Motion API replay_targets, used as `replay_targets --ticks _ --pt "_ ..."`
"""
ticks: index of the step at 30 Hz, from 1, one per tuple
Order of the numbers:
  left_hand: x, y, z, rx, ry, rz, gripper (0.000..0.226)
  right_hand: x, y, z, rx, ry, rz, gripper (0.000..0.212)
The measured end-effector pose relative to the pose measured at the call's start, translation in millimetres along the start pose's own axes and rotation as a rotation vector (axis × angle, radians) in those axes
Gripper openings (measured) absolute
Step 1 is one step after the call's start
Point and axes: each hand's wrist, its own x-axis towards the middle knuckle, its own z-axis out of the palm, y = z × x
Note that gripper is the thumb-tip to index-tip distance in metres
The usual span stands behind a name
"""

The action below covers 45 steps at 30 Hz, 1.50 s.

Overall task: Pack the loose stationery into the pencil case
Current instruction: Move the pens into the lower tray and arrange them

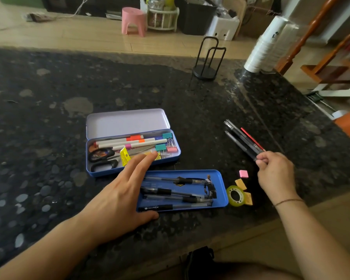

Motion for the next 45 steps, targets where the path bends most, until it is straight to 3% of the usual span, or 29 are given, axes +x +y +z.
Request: replay_targets --ticks 6,11,13,15,17,21,26,29,34,36,38,40,42,45 --pt "-0.4 0.9 -0.8 0.0 0.0 0.002 0.126 -28.5 -39.4 -17.4 0.215 -0.083 -0.196 0.015" --pt "0.1 1.3 -0.9 -0.012 0.012 -0.004 0.131 -65.1 -62.6 -14.7 0.27 -0.4 -0.47 0.015" --pt "0.6 1.4 -0.3 -0.013 0.009 -0.003 0.131 -59.0 -57.0 -9.4 0.227 -0.313 -0.53 0.012" --pt "0.6 1.2 -0.1 -0.012 0.006 -0.001 0.131 -37.3 -43.0 -6.7 0.156 -0.099 -0.437 0.014" --pt "0.0 0.6 -0.3 -0.004 0.008 0.005 0.13 -9.8 -23.2 -5.9 0.028 0.025 -0.223 0.023" --pt "0.9 0.7 -0.5 -0.001 -0.003 0.009 0.128 11.7 8.1 1.1 -0.166 -0.033 -0.016 0.038" --pt "1.7 0.9 -1.0 0.026 -0.007 0.012 0.127 10.3 5.9 5.9 -0.147 0.017 -0.003 0.011" --pt "1.3 1.5 -0.9 0.036 -0.012 0.009 0.126 5.2 0.0 3.4 -0.15 -0.011 0.012 0.006" --pt "1.7 1.7 -1.0 0.037 -0.01 0.003 0.127 -29.5 -35.1 -14.2 0.086 -0.157 -0.267 0.01" --pt "1.4 1.5 -0.8 0.033 -0.012 0.005 0.128 -46.0 -46.0 -13.0 0.055 -0.231 -0.497 0.008" --pt "0.6 1.6 -1.0 0.032 -0.014 0.012 0.127 -51.9 -48.3 -5.9 0.038 -0.281 -0.587 0.006" --pt "0.3 2.2 -1.3 0.035 -0.011 0.024 0.125 -43.2 -44.7 -1.4 0.117 -0.246 -0.476 0.01" --pt "0.8 1.9 -1.0 0.043 -0.015 0.035 0.122 -22.2 -31.4 -0.1 0.14 -0.06 -0.311 0.018" --pt "1.7 0.5 -0.6 0.054 -0.03 0.045 0.118 5.3 -4.3 -0.2 -0.033 0.043 -0.042 0.032"
